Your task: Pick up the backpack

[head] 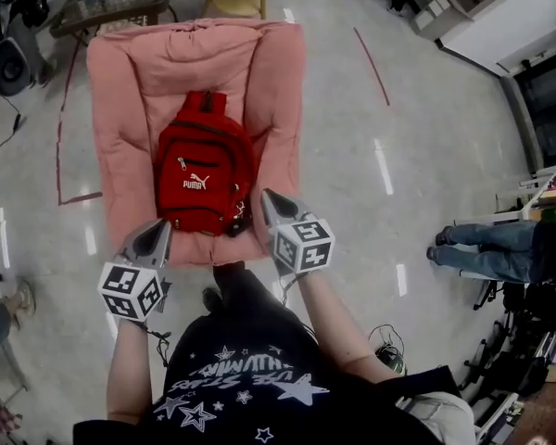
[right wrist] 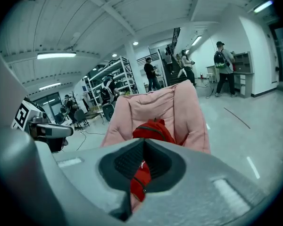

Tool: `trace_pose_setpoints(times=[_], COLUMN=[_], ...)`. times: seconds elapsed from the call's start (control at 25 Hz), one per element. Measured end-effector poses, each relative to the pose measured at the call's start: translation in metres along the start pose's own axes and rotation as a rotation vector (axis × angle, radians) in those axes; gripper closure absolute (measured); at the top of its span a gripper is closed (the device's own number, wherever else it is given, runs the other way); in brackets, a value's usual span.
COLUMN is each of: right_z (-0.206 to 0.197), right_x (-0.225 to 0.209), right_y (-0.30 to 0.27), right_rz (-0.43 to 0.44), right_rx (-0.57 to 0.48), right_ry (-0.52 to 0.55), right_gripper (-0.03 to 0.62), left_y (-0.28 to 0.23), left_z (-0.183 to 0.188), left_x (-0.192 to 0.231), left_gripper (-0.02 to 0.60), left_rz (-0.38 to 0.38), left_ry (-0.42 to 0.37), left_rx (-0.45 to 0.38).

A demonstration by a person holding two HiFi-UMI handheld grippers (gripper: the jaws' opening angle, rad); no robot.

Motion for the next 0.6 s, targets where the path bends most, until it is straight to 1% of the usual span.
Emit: trace_pose_setpoints(times=[0.16,0.28,0.44,0.48,0.52,0.56,0.6], right_z=[0.019,0.024,0.032,0.034,0.035,0.035,0.035], right_x=[-0.02,-0.035,-0.056,-0.059,-0.061,-0.063,-0.065], right_y=[-0.037,-0.064,-0.096,-0.103,-0.11,-0.117,-0.125], right_rz=[0.027,0.055,0.071,0.08,0.089,0.096,0.098], right_rx=[0.035,0.071,0.103,0.114,0.127,0.139,0.15], right_ry=[-0.007,-0.016,-0.009,-0.01,-0.011,-0.006,0.004], right_gripper=[0.594,0.592,0.589,0.507,0.468,0.465,0.433], left_y=[-0.035,-0.062,-0.094,-0.099,-0.103,-0.107,-0.111], left_z=[0.02,0.028,0.041,0.045,0.049,0.053,0.056], left_x=[0.016,0.026,0.039,0.043,0.046,0.05,0.054], left_gripper=[0.574,0.574,0.574,0.574,0.574,0.574,0.574], left_rz=[0.002,0.006,0.016,0.019,0.023,0.025,0.024], left_ry=[0.016,0.025,0.015,0.013,0.011,0.011,0.014], left_rx=[0.039,0.074,0.105,0.105,0.101,0.095,0.089])
Point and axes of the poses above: the fingertips, and each gripper's own axes: y backward along the fingers, x to its left, z out of its top, the point moved 8 cm from there along y, backward along the fingers, and after that the axes turned 6 degrees about x, right-handed, at the moved point
